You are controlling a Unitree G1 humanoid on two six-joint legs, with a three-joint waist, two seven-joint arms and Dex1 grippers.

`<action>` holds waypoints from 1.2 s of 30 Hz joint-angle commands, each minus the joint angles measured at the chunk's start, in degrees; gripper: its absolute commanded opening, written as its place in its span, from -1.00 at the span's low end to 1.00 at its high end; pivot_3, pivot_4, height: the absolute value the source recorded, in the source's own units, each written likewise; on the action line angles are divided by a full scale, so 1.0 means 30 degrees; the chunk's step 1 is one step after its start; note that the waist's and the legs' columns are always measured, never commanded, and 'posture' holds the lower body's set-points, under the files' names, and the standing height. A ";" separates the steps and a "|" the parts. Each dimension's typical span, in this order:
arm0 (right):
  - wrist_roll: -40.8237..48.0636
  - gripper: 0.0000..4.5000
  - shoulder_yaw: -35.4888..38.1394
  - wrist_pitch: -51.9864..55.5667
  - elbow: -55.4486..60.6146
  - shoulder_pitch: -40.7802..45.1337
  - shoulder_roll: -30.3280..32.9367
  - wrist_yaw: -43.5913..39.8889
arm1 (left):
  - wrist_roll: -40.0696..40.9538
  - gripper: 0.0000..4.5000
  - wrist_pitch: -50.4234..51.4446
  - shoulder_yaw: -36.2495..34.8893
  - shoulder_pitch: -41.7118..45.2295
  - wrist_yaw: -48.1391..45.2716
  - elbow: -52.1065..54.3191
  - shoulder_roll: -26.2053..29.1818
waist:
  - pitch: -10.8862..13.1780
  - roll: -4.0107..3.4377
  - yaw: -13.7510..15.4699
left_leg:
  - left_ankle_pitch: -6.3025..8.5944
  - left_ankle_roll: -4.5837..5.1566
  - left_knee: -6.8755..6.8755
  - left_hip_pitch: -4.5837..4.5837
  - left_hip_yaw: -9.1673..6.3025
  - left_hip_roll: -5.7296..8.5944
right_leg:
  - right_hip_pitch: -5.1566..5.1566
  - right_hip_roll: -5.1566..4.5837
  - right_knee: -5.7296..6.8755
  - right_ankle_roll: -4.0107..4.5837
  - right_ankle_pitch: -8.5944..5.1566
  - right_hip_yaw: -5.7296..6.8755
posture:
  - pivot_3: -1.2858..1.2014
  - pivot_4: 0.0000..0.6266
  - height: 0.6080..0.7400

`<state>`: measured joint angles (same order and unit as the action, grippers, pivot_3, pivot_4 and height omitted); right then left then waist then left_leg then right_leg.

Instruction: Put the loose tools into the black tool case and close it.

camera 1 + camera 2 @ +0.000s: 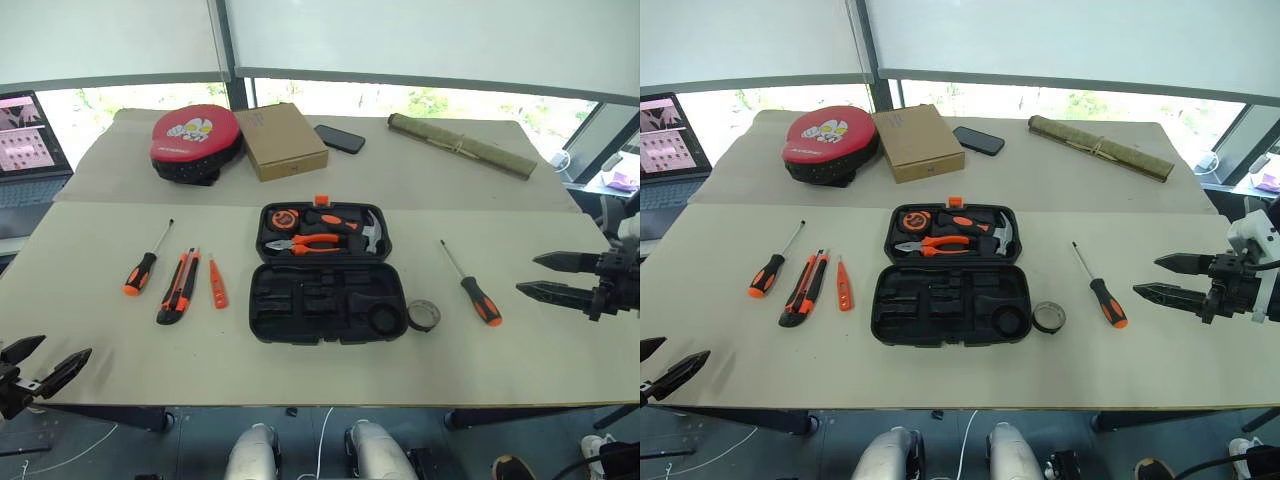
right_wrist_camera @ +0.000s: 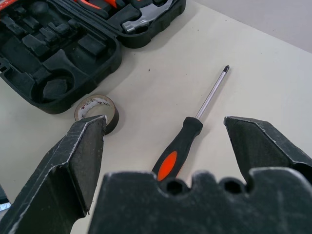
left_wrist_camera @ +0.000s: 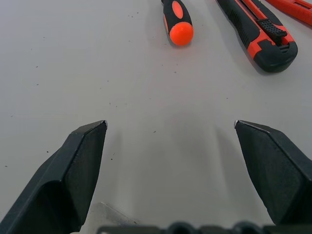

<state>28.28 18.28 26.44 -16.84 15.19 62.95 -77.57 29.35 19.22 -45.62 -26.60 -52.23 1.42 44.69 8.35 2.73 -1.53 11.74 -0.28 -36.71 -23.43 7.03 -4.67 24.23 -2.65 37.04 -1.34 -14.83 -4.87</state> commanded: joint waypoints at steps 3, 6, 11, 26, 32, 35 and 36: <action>-0.0094 0.99 0.0581 -0.0386 0.0893 -0.0114 0.0245 0.0336 | -0.0209 1.00 0.0316 0.0146 0.0510 0.0390 0.0166 0.0358 | 0.0000 -0.0002 0.0019 | 0.0000 0.0000 0.0000 0.0000 -0.0001 0.0000 | 0.0000 0.0000 0.0000 0.0000 0.0000 -0.0001 | 0.03 -0.52 1.00; -0.0166 0.99 0.0747 -0.0584 0.1562 -0.0003 0.0105 0.0933 | 0.0322 1.00 0.1870 0.0336 0.1276 0.0990 0.0676 0.0649 | 0.0001 -0.0003 0.0061 | -0.0001 0.0000 0.0000 0.0000 -0.0001 0.0000 | 0.0000 0.0001 0.0005 -0.0001 0.0001 0.0002 | 0.03 -0.52 1.00; 0.1279 0.99 0.0964 0.1188 0.4786 0.0396 0.0110 0.1678 | 0.1361 1.00 0.5801 0.1172 0.4112 0.2421 0.2017 0.2172 | 0.0002 -0.0003 0.0202 | -0.0003 0.0000 -0.0004 -0.0004 -0.0012 0.0000 | 0.0000 0.0007 0.0024 -0.0007 0.0005 0.0015 | 0.03 -0.52 1.00; 0.6345 0.99 0.0278 0.5458 1.3906 0.2595 -0.1756 0.5449 | -0.1691 1.00 1.0992 1.0185 1.5644 0.5794 -0.3682 0.3410 | 0.0017 -0.0007 0.0221 | 0.0027 -0.0030 -0.0022 -0.0123 -0.0092 0.0006 | 0.0041 0.0056 0.0038 -0.0016 0.0006 0.0076 | 0.03 -0.52 1.00; 0.7084 0.99 0.0031 0.5528 1.5087 0.3010 -0.1947 0.6306 | -0.3125 1.00 0.9965 1.2451 1.6869 0.4832 -0.6456 0.2900 | 0.0015 -0.0013 0.0305 | 0.0028 -0.0028 -0.0066 -0.0144 -0.0121 0.0007 | 0.0018 0.0045 0.0037 -0.0017 0.0006 0.0123 | 0.03 -0.52 1.00; 0.7396 1.00 0.0029 0.5594 1.5454 0.3029 -0.2018 0.6740 | -0.3137 0.65 1.0586 1.2383 1.7255 0.4915 -0.7127 0.2626 | 0.0014 -0.0013 0.0323 | 0.0023 -0.0031 -0.0087 -0.0142 -0.0156 0.0006 | 0.0004 0.0044 0.0059 -0.0013 0.0006 0.0162 | 0.03 -0.52 1.00; 0.7476 1.00 0.0073 0.5612 1.5542 0.2997 -0.2036 0.6847 | -0.3312 0.51 1.0544 1.2483 1.7258 0.4959 -0.7234 0.2619 | 0.0014 -0.0013 0.0316 | 0.0022 -0.0030 -0.0092 -0.0142 -0.0160 0.0006 | -0.0001 0.0043 0.0059 -0.0013 0.0006 0.0168 | 0.03 -0.52 1.00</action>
<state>48.78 16.95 43.15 28.25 23.53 56.90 -58.16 20.44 50.14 -9.12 25.47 -37.27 -18.77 53.21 8.39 2.69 -0.58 11.81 -0.37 -37.00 -23.86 6.54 -4.65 24.21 -2.52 37.22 -1.38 -14.81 -4.36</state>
